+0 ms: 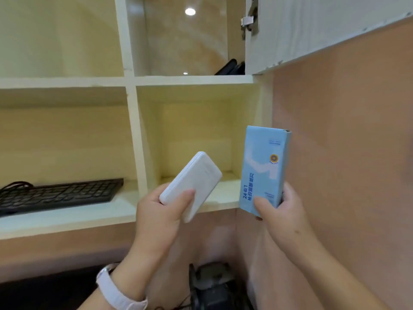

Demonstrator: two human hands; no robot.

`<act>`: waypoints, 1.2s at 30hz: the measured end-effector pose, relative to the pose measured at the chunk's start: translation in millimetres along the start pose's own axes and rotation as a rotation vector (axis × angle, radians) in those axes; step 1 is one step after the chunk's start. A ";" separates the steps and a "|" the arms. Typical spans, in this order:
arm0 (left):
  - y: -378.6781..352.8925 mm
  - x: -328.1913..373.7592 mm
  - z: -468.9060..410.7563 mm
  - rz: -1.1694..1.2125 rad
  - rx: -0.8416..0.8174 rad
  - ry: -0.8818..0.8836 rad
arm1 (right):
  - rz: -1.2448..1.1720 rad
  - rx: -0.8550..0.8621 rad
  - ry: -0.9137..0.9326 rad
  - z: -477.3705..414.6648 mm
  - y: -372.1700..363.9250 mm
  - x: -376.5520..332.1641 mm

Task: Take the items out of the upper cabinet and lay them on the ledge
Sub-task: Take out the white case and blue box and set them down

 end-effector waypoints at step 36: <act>-32.0 -152.0 259.1 0.571 -1.158 0.882 | 0.340 0.870 -0.577 361.9 32.7 38.7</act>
Point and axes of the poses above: each hand's wrist, its own z-axis away from the middle knuckle, its own y-axis out of the back of the hand, x = y × z, the point moved 8 cm from there along -z, towards the middle knuckle, and after that the axes turned 4 degrees about -z, right-handed, at the moved point
